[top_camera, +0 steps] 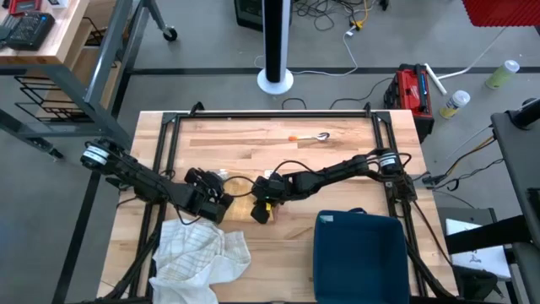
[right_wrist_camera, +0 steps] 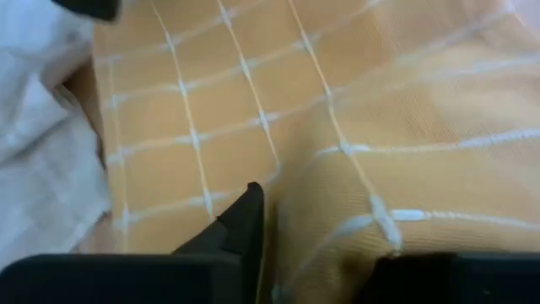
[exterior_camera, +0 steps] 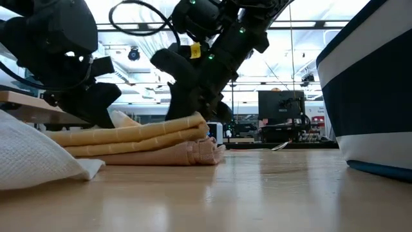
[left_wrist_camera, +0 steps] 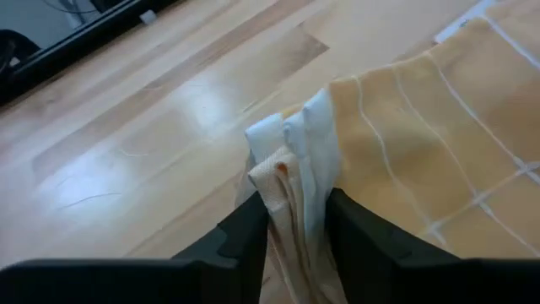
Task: Fold towel
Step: Stack the folded yellow towel on top of the folded brown towel
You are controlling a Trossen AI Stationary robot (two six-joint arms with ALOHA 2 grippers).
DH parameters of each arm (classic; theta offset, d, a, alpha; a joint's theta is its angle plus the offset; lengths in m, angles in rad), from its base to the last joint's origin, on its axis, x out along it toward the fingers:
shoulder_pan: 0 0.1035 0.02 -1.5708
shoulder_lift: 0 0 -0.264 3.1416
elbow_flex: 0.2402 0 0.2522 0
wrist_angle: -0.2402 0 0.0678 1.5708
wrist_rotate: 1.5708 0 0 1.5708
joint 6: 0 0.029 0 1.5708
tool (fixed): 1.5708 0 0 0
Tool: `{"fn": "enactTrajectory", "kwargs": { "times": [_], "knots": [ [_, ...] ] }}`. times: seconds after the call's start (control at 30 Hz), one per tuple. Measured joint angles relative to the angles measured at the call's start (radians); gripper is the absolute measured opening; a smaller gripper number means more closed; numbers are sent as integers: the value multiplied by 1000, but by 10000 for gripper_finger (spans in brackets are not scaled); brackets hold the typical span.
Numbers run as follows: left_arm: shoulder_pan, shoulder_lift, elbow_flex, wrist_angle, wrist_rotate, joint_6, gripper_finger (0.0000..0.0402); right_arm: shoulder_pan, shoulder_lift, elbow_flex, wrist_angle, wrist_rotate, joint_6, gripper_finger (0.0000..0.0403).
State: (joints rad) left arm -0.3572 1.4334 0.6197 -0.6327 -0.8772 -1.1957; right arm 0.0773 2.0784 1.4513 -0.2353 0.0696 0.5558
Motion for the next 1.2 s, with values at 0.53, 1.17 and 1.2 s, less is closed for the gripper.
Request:
{"fn": "enactTrajectory", "kwargs": {
  "times": [0.53, 1.17, 1.2],
  "knots": [
    [27, -100, 26, -32, -24, 82, 124, 6, -186, 0, -181, 52, 14, 148],
    [89, -108, -84, 370, 258, 275, 48, -18, 11, 0, -109, -127, -43, 22],
    [104, -100, -84, 353, 272, 263, 43, -24, 12, 0, -118, -168, -43, 15]
  ]
}}
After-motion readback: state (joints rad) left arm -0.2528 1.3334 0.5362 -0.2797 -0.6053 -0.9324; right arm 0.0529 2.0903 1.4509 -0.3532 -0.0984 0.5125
